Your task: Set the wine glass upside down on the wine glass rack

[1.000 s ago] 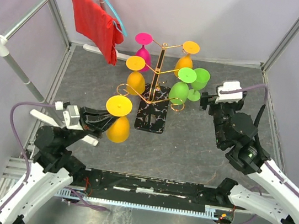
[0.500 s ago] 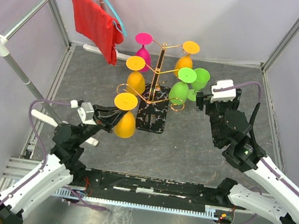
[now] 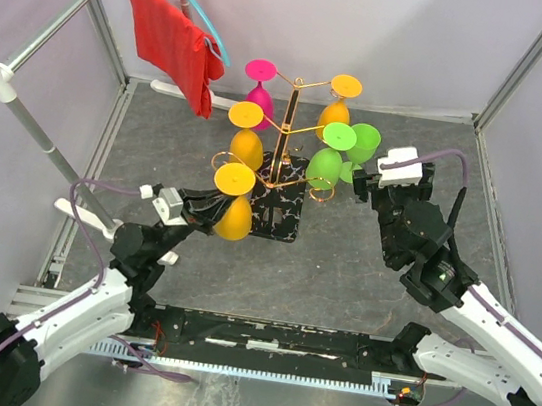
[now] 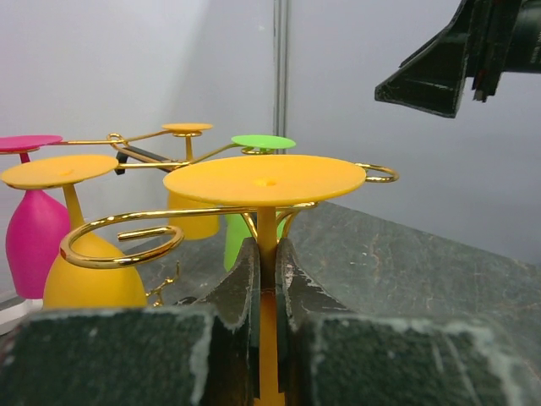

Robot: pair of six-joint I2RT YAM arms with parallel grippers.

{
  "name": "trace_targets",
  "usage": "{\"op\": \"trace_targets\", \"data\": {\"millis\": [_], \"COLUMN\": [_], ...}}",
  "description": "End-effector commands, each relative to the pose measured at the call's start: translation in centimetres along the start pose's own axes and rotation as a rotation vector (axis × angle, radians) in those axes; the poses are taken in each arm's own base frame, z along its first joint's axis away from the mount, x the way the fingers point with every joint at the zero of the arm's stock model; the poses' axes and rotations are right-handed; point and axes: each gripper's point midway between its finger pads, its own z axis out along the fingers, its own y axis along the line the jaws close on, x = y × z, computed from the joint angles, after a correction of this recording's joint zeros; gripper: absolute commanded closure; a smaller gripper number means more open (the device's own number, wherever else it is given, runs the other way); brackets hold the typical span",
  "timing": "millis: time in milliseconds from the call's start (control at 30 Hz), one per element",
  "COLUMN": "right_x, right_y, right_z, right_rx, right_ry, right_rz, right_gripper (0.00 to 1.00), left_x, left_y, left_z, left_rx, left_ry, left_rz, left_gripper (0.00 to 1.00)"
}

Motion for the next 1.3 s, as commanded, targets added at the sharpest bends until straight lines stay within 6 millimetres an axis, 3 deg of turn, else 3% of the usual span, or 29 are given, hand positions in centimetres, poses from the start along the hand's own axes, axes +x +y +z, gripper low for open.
{"op": "trace_targets", "data": {"millis": [0, 200, 500, 900, 1100, 1267], "right_x": [-1.3, -1.5, -1.2, -1.3, -0.9, -0.7], "right_y": [-0.8, -1.0, -1.4, -1.4, -1.2, -1.1], "right_z": [-0.2, -0.4, -0.7, -0.9, -0.8, -0.7], "right_rx": [0.025, 0.026, 0.028, 0.016, 0.015, 0.015], "right_ry": [-0.04, -0.046, -0.046, -0.053, -0.046, -0.043], "right_rz": [0.022, 0.023, 0.014, 0.012, 0.001, -0.006], "right_gripper": [0.12, 0.12, 0.11, 0.11, 0.11, 0.1], "left_x": [-1.7, -0.4, -0.2, 0.7, -0.3, -1.1], "left_y": [0.8, 1.6, 4.0, 7.8, 8.4, 7.5], "left_z": [1.0, 1.8, 2.0, 0.5, -1.0, -2.1], "left_rx": [-0.025, -0.052, -0.176, -0.385, -0.442, -0.413], "left_ry": [-0.089, -0.084, -0.104, -0.083, -0.132, -0.141], "left_rz": [0.099, 0.111, 0.15, 0.204, 0.213, 0.23], "left_gripper": [0.97, 0.97, 0.97, 0.97, 0.97, 0.97]}}
